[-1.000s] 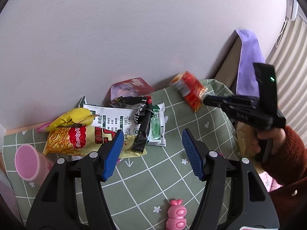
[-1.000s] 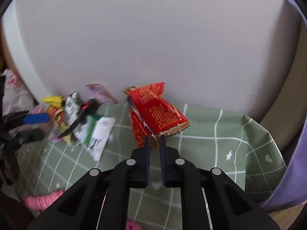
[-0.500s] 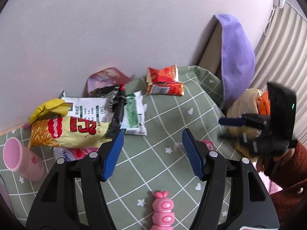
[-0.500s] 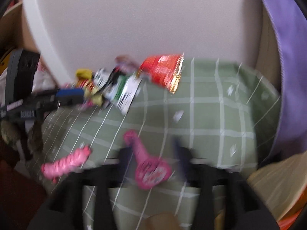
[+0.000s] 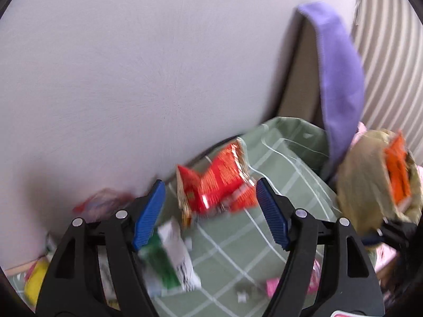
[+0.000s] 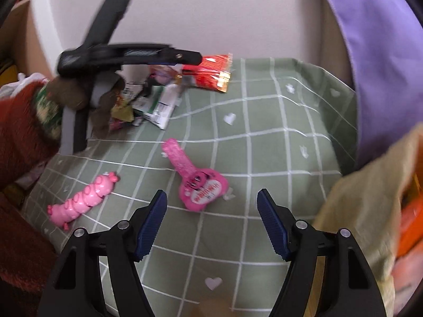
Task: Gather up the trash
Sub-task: 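Move both tools back to the table and grasp the red snack packet with the left tool, then close the right tool on the pink lollipop candy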
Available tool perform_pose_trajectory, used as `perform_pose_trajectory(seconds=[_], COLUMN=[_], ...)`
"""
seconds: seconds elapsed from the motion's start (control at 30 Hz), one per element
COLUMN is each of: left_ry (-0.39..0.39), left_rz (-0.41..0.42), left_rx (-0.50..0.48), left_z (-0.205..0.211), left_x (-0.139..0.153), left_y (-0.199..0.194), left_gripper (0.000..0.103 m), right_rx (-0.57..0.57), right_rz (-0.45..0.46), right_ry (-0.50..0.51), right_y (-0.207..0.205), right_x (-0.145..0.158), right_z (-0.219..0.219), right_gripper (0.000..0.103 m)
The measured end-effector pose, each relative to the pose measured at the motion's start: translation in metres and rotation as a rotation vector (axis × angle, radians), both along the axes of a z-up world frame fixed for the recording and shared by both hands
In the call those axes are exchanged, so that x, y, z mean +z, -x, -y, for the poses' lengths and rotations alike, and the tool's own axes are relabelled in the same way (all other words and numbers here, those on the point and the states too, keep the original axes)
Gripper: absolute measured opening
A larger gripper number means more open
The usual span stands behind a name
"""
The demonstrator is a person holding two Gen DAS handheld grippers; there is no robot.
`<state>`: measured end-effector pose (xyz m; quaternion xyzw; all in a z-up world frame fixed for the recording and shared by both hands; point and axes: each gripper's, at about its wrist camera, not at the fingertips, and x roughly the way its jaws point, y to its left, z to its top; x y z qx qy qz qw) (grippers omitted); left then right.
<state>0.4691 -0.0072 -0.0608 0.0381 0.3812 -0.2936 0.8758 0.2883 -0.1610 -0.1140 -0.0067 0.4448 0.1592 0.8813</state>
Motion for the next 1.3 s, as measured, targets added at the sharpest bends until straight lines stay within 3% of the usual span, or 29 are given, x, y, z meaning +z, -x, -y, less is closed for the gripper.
perform_pose_trajectory(seconds=[0.07,0.1,0.13,0.23,0.43,0.63,0.87,0.93,0.97,1.0,1.3], left_ry=[-0.019,-0.017,-0.021,0.013,0.090,0.047,0.089,0.095,0.097,0.096,0.099], left_rz=[-0.054,-0.082,-0.099,-0.103,-0.120,-0.139,-0.141,-0.137,-0.136,-0.134,-0.124], left_rx=[0.007,0.008,0.016,0.027,0.080,0.088,0.123,0.128,0.130,0.131,0.147], left_z=[0.010,0.013,0.014,0.006,-0.028,-0.052,-0.077,-0.083,-0.084,-0.083,-0.086], left_x=[-0.006,-0.009,-0.010,-0.003,0.021,0.030,0.039,0.039,0.040,0.040,0.041], left_y=[-0.014,-0.018,-0.020,-0.011,0.020,0.040,0.049,0.049,0.050,0.051,0.058], left_gripper=[0.064,0.050,0.042,0.038,0.037,0.038,0.038,0.038,0.038,0.038,0.038], right_rx=[-0.022,-0.029,-0.037,-0.047,-0.020,0.021,0.079,0.088,0.094,0.103,0.066], right_rz=[-0.010,-0.009,-0.007,-0.004,-0.027,-0.042,-0.059,-0.069,-0.071,-0.078,-0.035], right_ry=[0.000,0.005,0.018,0.057,0.024,0.026,0.069,0.072,0.070,0.062,0.057], right_y=[0.000,0.001,0.002,0.003,-0.005,-0.016,-0.032,-0.036,-0.037,-0.037,-0.026], right_x=[-0.004,-0.006,-0.007,-0.009,-0.013,-0.022,-0.033,-0.037,-0.039,-0.040,-0.014], right_z=[0.002,0.003,0.002,0.000,-0.004,-0.013,-0.032,-0.035,-0.036,-0.037,-0.031], right_gripper=[0.065,0.065,0.065,0.065,0.065,0.065,0.065,0.060,0.050,0.048,0.047])
